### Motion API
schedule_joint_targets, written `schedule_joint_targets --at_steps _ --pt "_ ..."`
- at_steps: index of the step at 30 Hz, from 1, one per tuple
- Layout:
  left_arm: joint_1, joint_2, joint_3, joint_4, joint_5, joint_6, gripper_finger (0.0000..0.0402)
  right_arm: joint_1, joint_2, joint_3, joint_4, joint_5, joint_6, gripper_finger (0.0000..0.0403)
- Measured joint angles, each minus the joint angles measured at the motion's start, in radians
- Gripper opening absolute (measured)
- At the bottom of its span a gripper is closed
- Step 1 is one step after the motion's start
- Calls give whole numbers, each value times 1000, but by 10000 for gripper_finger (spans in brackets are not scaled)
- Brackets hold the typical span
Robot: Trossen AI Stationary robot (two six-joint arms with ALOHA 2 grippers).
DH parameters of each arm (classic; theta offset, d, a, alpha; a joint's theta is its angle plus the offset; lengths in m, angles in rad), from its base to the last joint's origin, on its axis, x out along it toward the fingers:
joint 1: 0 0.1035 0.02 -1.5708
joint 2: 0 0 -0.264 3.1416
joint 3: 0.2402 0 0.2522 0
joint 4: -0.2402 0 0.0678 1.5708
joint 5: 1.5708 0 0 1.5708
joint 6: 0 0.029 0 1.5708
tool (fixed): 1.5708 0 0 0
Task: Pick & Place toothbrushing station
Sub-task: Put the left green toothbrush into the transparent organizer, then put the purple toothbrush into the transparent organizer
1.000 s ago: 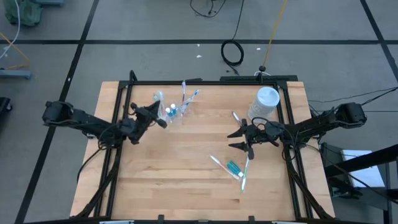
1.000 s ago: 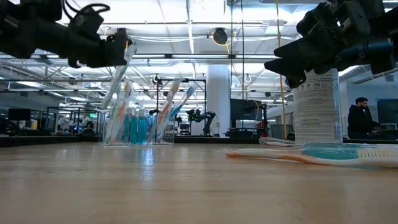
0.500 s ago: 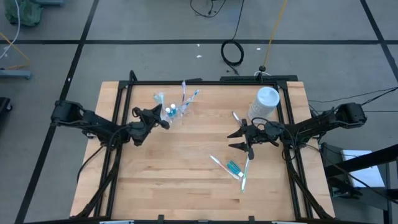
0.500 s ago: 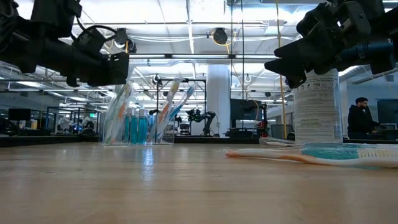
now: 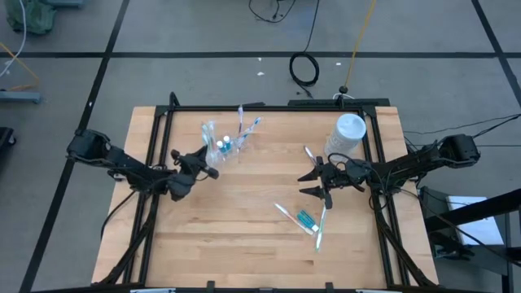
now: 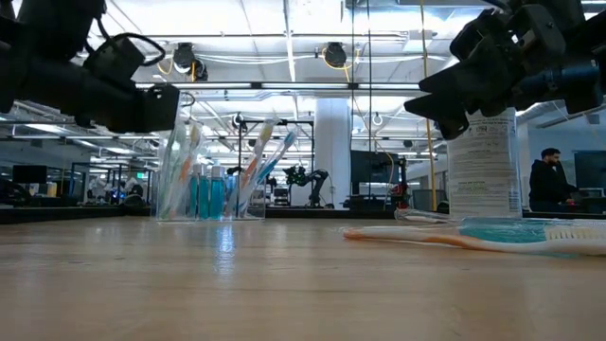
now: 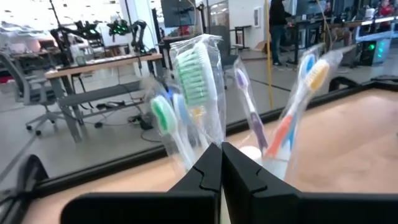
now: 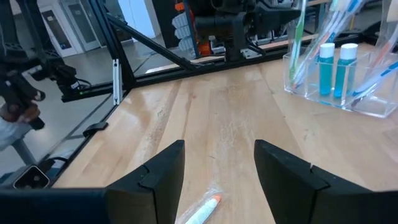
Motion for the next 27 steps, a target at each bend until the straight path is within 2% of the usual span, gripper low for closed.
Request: schedule_joint_targets --at_steps 3,8,12,16,19,22,24,27 --pt "1 0 0 -83 39 -78 9 0 0 0 0 7 3 187" --pt "23 0 1 -213 124 -172 22 0 0 0 1 86 4 187" --pt "50 -1 1 -233 134 -207 18 0 0 0 1 103 4 187" --pt "80 -1 1 -235 188 -199 23 0 0 0 0 103 4 187" --pt "94 -6 1 -240 230 -184 44 0 0 0 1 103 11 187" --pt "99 -18 1 -242 236 -173 79 0 0 0 1 103 136 187" --pt "101 -29 1 -242 209 -164 103 0 0 0 7 104 225 187" --pt "94 -71 1 -241 132 -118 136 0 0 0 8 111 228 187"
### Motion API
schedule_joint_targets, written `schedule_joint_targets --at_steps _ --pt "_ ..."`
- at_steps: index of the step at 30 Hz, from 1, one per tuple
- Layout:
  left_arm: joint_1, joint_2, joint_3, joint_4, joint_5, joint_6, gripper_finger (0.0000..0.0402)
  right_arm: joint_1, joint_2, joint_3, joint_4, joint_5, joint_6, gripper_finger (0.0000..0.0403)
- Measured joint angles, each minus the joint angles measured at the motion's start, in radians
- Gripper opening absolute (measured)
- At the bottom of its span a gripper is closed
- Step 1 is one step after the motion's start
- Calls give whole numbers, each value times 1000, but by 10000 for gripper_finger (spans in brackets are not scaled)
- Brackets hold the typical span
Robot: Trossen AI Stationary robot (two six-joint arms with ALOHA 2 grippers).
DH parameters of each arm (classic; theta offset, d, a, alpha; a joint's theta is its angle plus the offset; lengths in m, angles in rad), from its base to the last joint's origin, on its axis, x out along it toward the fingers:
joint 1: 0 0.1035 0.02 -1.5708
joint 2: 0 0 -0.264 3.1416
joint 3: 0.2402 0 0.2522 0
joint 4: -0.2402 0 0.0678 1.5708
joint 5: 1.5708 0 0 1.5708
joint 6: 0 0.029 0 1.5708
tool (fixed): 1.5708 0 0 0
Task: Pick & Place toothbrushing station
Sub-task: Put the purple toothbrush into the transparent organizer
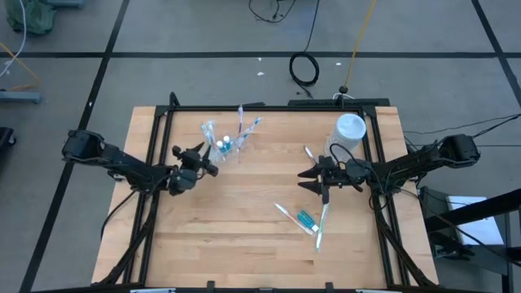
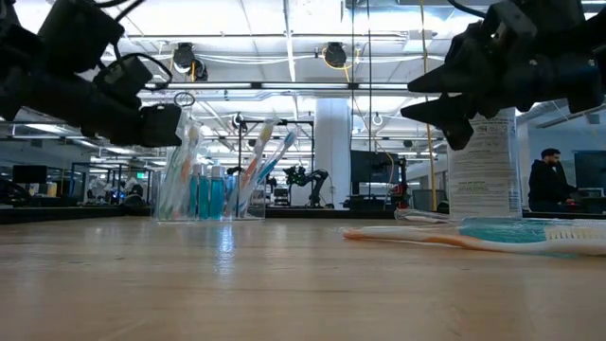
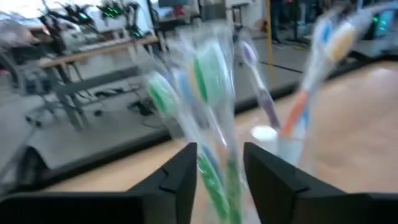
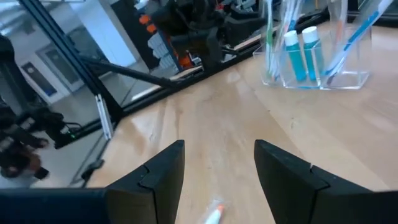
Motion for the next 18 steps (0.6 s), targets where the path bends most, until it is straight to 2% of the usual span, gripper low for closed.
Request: schedule_joint_targets --at_steps 5,9,12,16,18 --pt "-41 -100 21 1 -22 121 167 0 0 0 0 81 -35 187" --pt "-89 -167 51 2 -23 205 168 0 0 0 -4 201 -51 187" --pt "-129 -204 70 5 -18 209 161 -2 0 0 -4 278 0 187" --pt "-171 -219 74 2 42 198 150 -1 1 0 -15 279 -14 187" --pt "-187 -219 74 -3 76 198 145 23 1 0 33 238 -54 187"
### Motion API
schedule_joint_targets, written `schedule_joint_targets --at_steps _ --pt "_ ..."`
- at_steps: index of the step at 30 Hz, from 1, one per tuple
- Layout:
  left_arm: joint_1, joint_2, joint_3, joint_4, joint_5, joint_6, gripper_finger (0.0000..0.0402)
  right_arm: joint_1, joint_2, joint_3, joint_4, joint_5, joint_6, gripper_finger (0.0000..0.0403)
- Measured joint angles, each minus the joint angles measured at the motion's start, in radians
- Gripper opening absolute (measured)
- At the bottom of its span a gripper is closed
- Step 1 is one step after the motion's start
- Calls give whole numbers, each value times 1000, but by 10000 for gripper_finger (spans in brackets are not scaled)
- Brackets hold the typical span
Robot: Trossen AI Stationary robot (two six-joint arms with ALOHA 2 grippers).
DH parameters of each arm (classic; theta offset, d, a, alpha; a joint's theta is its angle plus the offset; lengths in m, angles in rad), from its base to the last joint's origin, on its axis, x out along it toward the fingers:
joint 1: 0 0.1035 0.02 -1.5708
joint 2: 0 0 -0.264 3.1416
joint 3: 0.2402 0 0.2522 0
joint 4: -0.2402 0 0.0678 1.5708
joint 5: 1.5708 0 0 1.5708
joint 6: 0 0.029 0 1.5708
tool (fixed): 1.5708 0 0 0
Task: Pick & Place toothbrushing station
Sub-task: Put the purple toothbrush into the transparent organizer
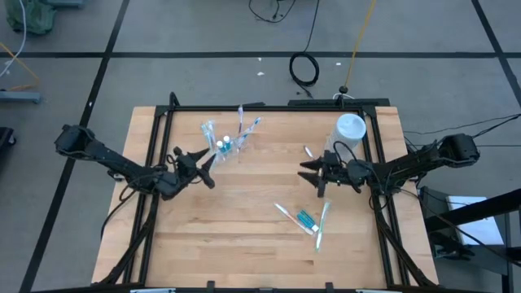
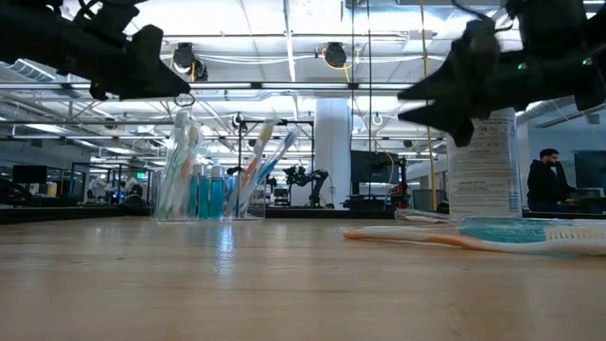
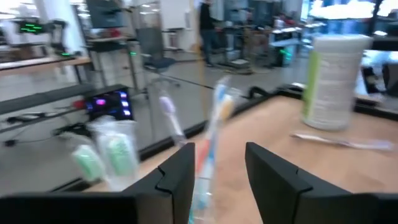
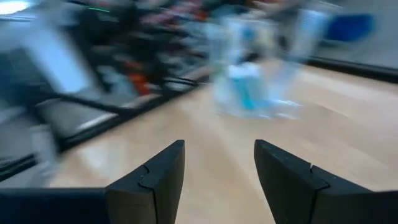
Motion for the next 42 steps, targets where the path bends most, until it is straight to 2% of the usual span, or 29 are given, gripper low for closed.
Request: schedule_joint_targets --at_steps 5,8,11,14,20,24,29,34,42 --pt "-15 0 0 -2 32 -37 135 118 65 66 217 -115 -90 182" --pt "-11 0 0 1 27 -55 129 207 157 172 146 -109 -94 172" --pt "-10 0 0 -1 26 -54 124 274 259 314 -20 -86 -101 165" --pt "-12 0 0 -4 28 -74 122 316 306 444 -300 -77 -85 165" --pt "-12 0 0 -10 85 -104 122 384 311 598 -850 217 87 164" --pt "-12 0 0 -20 111 -125 122 416 275 604 -1183 312 315 164" --pt "-12 1 0 -65 94 -178 122 422 266 568 -1502 302 606 164" --pt "-12 0 0 -109 94 -216 122 402 266 515 -1618 309 721 164" --pt "-12 0 0 -138 94 -242 122 302 266 385 -1614 363 854 164"
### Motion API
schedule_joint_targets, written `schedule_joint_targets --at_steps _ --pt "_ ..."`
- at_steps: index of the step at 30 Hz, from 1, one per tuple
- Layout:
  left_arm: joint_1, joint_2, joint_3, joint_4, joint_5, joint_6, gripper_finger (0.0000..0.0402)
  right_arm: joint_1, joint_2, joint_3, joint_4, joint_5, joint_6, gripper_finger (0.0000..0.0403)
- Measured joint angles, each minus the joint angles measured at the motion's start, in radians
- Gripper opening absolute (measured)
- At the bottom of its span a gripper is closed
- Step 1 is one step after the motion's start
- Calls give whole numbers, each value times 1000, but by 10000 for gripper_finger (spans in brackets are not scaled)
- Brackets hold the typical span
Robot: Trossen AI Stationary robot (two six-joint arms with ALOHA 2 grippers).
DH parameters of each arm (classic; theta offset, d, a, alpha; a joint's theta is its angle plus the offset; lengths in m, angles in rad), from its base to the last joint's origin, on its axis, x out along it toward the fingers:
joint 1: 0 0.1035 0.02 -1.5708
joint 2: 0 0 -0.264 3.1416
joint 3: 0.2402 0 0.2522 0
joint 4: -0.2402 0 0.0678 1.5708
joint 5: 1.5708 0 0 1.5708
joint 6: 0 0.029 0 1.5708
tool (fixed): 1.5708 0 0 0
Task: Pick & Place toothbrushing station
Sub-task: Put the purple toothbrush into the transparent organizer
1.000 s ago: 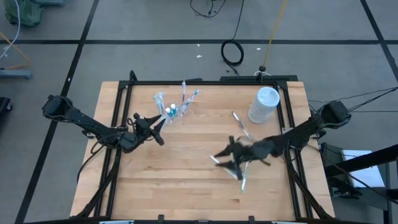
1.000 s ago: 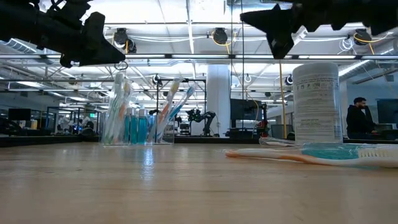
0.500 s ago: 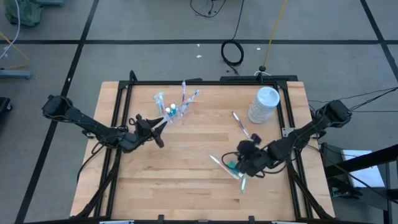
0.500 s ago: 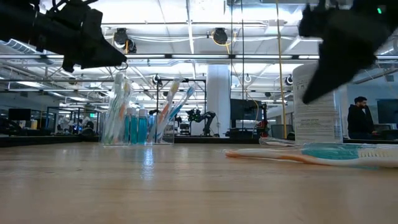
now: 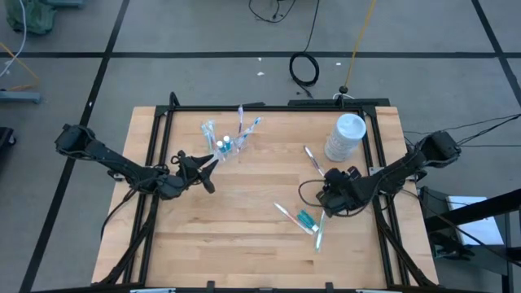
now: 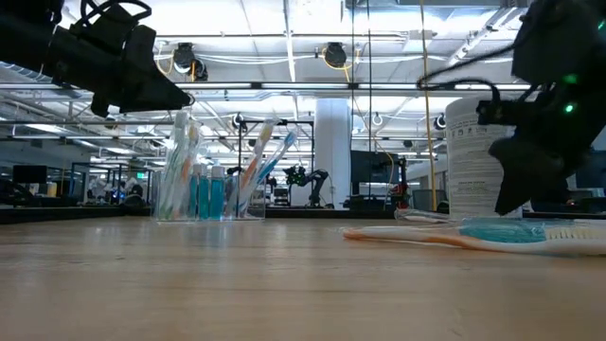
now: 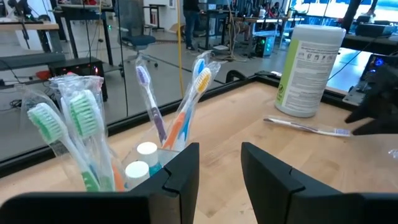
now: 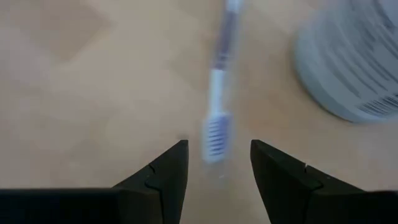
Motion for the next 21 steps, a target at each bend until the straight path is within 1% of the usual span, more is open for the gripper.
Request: schedule_joint_targets --at_steps 4,9,12,18,21 --pt "0 0 0 0 0 0 122 -51 0 -27 36 -4 16 164" --pt "0 0 0 -1 14 -15 122 -86 0 -27 117 -5 -81 164" --pt "0 0 0 -7 16 -25 122 -109 0 -28 147 -6 -108 164" --pt "0 0 0 -6 23 -41 122 -138 0 -68 151 -10 -17 164" --pt "0 0 0 -7 39 -41 122 -144 -1 -104 182 -41 50 164"
